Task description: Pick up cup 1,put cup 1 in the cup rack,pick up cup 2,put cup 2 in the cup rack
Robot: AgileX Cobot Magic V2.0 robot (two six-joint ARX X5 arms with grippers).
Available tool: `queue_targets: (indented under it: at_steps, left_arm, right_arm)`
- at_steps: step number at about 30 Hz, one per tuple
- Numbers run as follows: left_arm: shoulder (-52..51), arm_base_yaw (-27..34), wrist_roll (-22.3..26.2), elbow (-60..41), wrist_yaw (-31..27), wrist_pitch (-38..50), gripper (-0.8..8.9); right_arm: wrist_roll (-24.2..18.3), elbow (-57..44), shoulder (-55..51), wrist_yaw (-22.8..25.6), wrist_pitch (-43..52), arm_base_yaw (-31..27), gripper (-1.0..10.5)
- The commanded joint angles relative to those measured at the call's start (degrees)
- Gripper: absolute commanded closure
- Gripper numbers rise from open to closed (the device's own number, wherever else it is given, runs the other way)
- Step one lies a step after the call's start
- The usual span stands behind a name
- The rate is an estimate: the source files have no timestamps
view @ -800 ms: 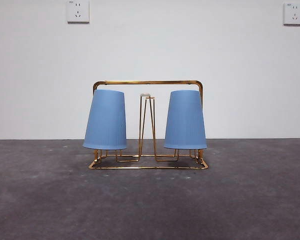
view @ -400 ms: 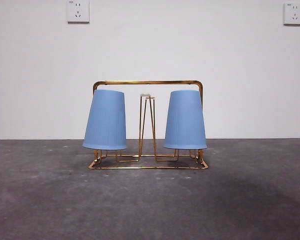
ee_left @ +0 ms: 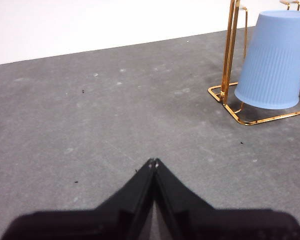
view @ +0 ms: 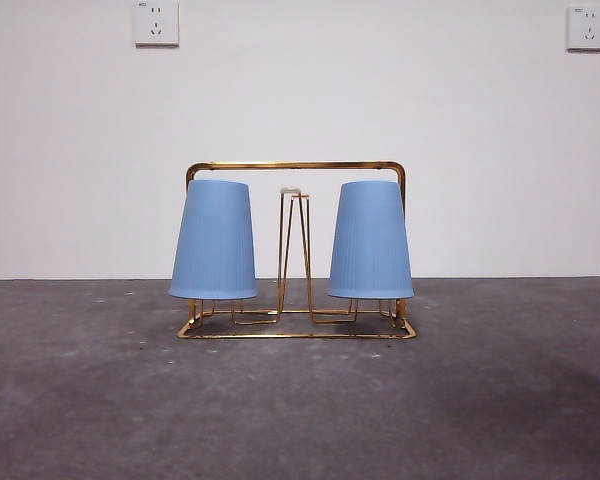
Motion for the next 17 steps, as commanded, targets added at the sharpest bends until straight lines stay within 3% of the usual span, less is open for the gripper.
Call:
queue_targets:
  at_steps: [1,17]
  left_arm:
    - [0.11,0.17,-0.39,-0.61,-0.02,0.48,8.17]
    - [0.22,0.17,-0.39,-0.61,-0.02,0.46,8.17]
  right_arm:
    - [0.04,-0.24,-0.17,0.28,-0.04,0.02,9.5]
    - [1.49,-0.22,-0.11,0.35,-0.13,0.0,9.5]
